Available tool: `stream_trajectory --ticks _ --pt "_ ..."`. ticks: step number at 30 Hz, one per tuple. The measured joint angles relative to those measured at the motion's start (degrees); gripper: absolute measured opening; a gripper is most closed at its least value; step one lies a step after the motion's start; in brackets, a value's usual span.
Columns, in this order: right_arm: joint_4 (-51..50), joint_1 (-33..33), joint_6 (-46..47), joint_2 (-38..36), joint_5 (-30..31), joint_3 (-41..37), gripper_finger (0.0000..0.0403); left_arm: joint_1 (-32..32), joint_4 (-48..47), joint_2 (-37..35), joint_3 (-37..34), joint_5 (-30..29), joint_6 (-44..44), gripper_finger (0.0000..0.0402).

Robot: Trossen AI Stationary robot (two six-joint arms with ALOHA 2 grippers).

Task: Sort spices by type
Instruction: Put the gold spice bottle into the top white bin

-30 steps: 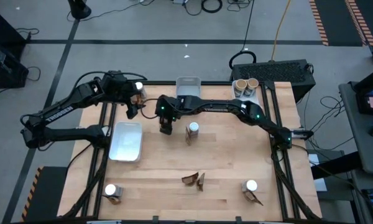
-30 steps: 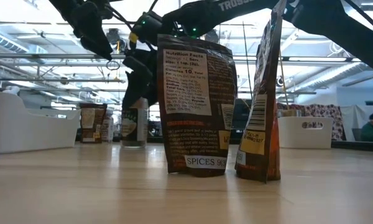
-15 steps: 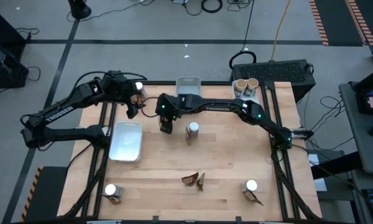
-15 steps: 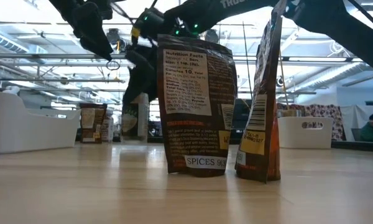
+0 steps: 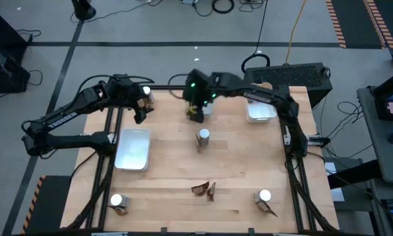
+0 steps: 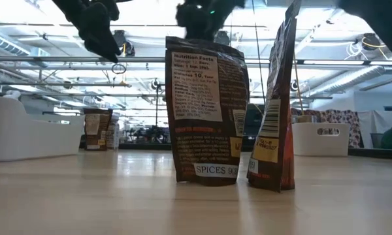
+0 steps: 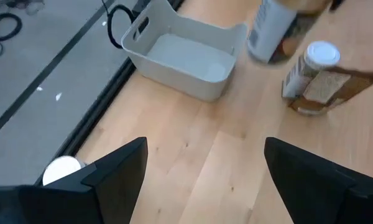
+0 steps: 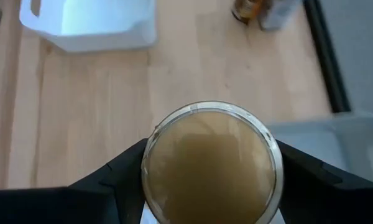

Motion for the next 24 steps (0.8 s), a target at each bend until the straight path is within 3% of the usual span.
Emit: stream_trajectory --ticks 5,8,11,19,24 --pt "-7.94 -4.35 -1.64 -5.14 -2.07 -0.40 0.0256 -0.02 1.15 0.02 0.00 -0.04 -1.74 0.0327" --pt "-8.54 -7.04 -2.59 -9.46 -3.01 -4.82 0.0256 0.00 1.06 0.02 0.00 -0.24 -2.81 0.0327" --pt "-6.71 -9.94 -3.43 -15.67 -2.97 -13.29 0.0256 0.00 1.06 0.01 0.00 -1.04 -2.89 0.0327" --pt "5.81 -18.77 1.22 -38.23 -1.82 -44.63 0.0256 0.00 2.79 0.24 0.00 -2.93 -4.29 0.0327" --pt "9.37 -23.64 4.65 -50.32 1.28 -56.59 0.0256 0.00 4.37 1.00 0.00 -2.99 -4.36 0.0327"
